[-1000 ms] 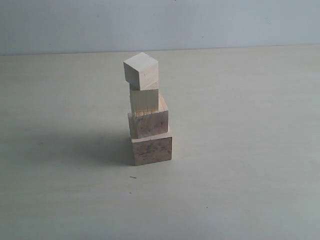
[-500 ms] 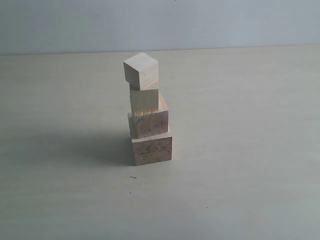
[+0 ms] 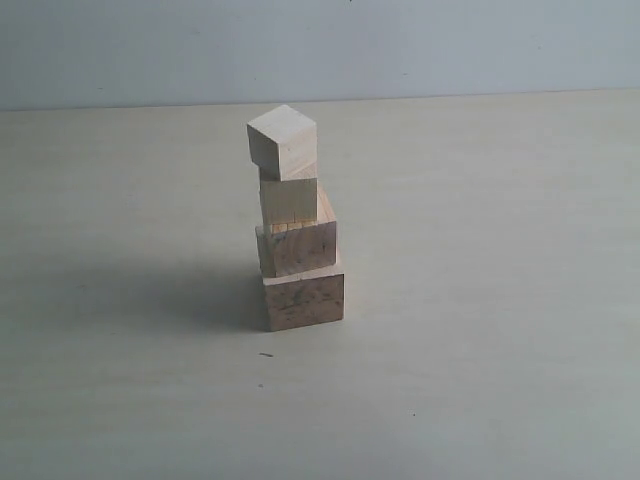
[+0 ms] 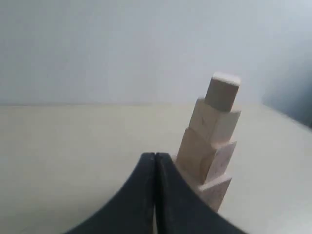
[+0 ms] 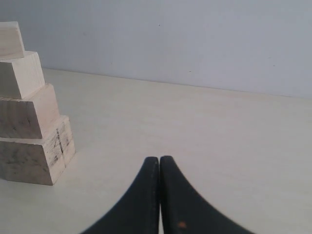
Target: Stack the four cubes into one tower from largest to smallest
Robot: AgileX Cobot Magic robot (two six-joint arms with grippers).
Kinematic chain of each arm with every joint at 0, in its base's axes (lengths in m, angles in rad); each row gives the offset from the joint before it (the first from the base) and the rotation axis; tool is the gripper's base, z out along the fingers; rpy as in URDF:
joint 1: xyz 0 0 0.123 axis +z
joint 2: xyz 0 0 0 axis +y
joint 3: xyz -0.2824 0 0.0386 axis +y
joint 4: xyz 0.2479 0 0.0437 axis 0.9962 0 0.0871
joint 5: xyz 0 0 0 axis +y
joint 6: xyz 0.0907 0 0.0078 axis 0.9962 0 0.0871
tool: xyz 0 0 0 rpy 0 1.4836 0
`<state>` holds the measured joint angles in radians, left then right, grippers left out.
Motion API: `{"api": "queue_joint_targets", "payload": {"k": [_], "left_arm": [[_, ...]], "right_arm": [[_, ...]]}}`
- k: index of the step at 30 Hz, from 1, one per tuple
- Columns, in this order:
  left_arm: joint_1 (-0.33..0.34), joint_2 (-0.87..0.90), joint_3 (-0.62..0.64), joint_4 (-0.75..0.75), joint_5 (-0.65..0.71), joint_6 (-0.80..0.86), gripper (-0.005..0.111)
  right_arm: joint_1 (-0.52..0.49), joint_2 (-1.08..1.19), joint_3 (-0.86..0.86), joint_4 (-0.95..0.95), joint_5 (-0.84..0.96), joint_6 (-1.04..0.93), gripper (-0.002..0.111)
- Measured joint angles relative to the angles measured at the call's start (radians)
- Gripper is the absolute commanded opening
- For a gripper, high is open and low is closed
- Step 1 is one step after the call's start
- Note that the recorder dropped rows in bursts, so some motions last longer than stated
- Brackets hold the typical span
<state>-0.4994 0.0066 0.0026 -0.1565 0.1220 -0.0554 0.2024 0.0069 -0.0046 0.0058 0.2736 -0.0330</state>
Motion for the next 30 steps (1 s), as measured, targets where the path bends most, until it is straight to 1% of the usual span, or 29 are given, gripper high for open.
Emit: {"api": "queue_joint_targets", "payload": {"k": [4, 5, 8, 10, 12, 15, 16, 17, 18, 19, 22, 23, 25, 28, 30], "left_arm": [[0.000, 0.000, -0.001, -0.109, -0.203, -0.116, 0.000], [0.000, -0.002, -0.005, -0.123, -0.273, -0.155, 0.000], [0.000, -0.002, -0.042, -0.132, -0.386, -0.259, 0.000], [0.000, -0.002, -0.079, -0.127, -0.439, -0.322, 0.000], [0.000, -0.002, -0.125, -0.086, -0.434, -0.345, 0.000], [0.000, 0.008, -0.283, 0.013, -0.277, -0.355, 0.000], [0.000, 0.037, -0.373, 0.049, -0.176, -0.353, 0.000], [0.000, 0.067, -0.437, 0.067, -0.103, -0.344, 0.000], [0.000, 0.115, -0.517, 0.079, -0.029, -0.325, 0.000], [0.000, 0.171, -0.592, 0.091, 0.077, -0.303, 0.000], [0.000, 0.363, -0.763, 0.100, 0.262, -0.245, 0.000], [0.000, 0.415, -0.789, 0.100, 0.297, -0.227, 0.000], [0.000, 0.543, -0.820, 0.104, 0.327, -0.178, 0.000], [0.000, 0.725, -0.818, 0.092, 0.334, -0.146, 0.000], [0.000, 0.847, -0.805, 0.064, 0.305, -0.127, 0.000]], "right_arm": [[0.000, 0.000, 0.000, 0.000, 0.000, 0.000, 0.000], [0.000, 0.000, 0.000, 0.000, 0.000, 0.000, 0.000], [0.000, 0.000, 0.000, 0.000, 0.000, 0.000, 0.000], [0.000, 0.000, 0.000, 0.000, 0.000, 0.000, 0.000], [0.000, 0.000, 0.000, 0.000, 0.000, 0.000, 0.000], [0.000, 0.000, 0.000, 0.000, 0.000, 0.000, 0.000], [0.000, 0.000, 0.000, 0.000, 0.000, 0.000, 0.000], [0.000, 0.000, 0.000, 0.000, 0.000, 0.000, 0.000], [0.000, 0.000, 0.000, 0.000, 0.000, 0.000, 0.000], [0.000, 0.000, 0.000, 0.000, 0.000, 0.000, 0.000], [0.000, 0.000, 0.000, 0.000, 0.002, 0.000, 0.000], [0.000, 0.000, 0.000, 0.000, 0.002, 0.000, 0.000], [0.000, 0.000, 0.000, 0.000, 0.002, 0.000, 0.000], [0.000, 0.000, 0.000, 0.000, 0.002, 0.000, 0.000], [0.000, 0.000, 0.000, 0.000, 0.002, 0.000, 0.000]]}}
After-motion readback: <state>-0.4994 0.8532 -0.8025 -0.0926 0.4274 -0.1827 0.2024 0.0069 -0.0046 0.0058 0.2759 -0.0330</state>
